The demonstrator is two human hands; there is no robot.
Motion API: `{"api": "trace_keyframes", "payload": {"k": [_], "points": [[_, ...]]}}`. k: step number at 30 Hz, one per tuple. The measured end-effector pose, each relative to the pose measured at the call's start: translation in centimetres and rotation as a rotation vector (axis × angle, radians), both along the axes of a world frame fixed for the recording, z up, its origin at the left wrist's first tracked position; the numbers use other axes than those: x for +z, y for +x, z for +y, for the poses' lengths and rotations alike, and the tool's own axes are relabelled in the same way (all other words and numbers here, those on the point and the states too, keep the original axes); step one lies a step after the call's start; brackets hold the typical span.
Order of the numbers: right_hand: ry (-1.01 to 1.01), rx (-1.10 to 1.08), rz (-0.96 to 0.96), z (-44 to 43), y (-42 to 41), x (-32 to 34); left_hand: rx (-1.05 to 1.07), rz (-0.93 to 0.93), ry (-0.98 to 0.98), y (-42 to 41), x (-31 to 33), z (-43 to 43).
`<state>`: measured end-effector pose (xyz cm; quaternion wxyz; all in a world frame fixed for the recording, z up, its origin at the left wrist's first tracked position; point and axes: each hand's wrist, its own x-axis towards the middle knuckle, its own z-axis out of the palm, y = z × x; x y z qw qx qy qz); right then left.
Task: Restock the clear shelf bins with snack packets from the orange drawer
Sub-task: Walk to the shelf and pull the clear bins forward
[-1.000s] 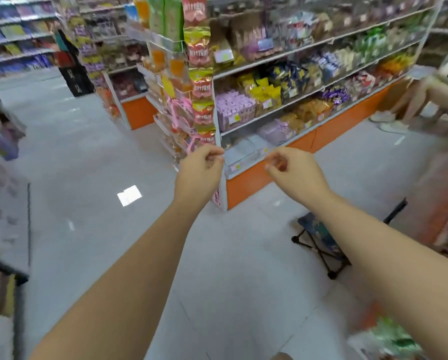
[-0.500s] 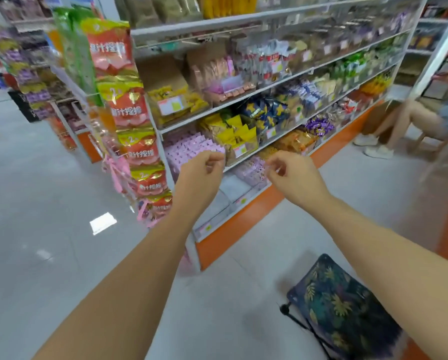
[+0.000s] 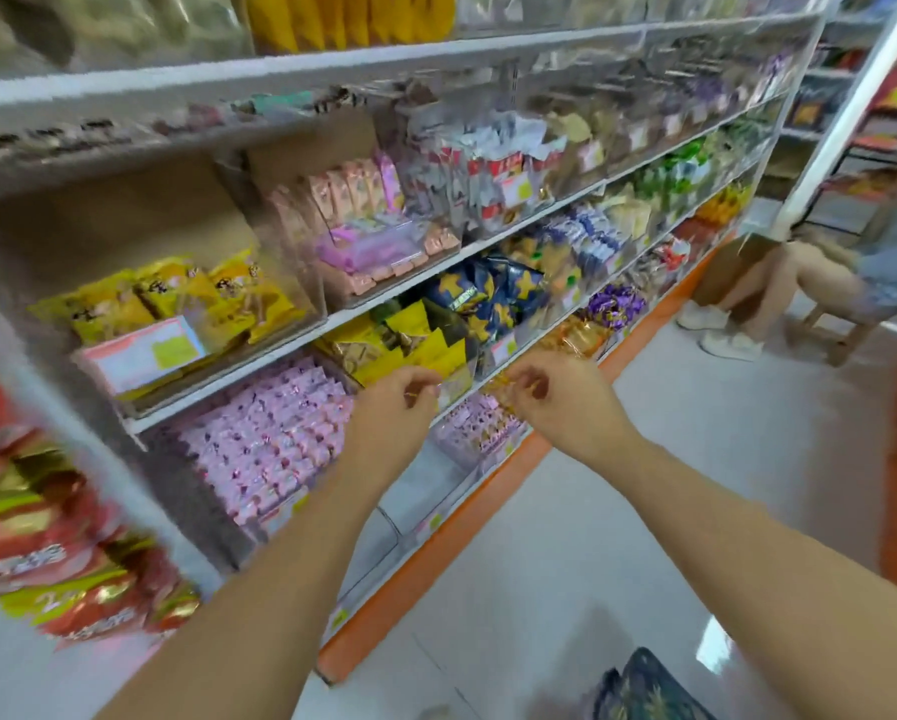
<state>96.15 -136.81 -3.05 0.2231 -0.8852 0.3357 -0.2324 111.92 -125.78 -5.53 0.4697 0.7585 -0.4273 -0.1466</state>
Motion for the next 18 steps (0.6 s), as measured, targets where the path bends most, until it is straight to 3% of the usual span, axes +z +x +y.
{"api": "trace_keyframes", "payload": {"k": [8,18], "points": [[0.050,0.040,0.069,-12.1,4.1,-1.6,0.038,0.076,0.092,3.7,-2.5,-11.0],[0.113,0.558,0.345,-21.0,12.0,-10.3,0.521,0.151,0.169,4.0,-9.8,-13.8]]}}
